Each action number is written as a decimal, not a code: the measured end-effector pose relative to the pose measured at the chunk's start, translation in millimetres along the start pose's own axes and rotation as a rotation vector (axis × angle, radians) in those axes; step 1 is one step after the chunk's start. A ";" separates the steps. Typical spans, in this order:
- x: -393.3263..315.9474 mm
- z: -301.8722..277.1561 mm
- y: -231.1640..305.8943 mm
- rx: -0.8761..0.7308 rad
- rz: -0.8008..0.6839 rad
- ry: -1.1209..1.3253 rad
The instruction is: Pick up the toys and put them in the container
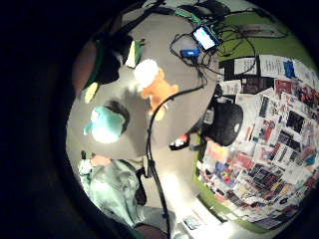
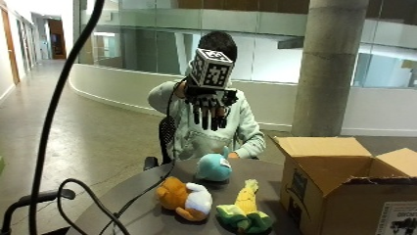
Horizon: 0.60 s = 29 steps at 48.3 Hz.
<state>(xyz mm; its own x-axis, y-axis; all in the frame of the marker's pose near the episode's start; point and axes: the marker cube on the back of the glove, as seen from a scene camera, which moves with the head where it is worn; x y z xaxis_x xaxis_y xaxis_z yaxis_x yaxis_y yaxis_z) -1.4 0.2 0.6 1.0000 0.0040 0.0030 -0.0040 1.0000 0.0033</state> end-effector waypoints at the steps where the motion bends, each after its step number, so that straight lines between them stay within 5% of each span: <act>1: -0.4 0.2 -0.2 0.002 0.000 -0.001; 18: -11.8 9.9 -18.0 0.128 -0.065 -0.034; 29: 6.9 12.9 -30.8 0.343 -0.089 -0.074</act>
<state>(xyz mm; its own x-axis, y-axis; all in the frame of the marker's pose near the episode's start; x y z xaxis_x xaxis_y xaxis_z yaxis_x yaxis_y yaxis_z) 5.7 -30.6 13.4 0.9936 -0.0958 0.0602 0.0696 0.9370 0.3423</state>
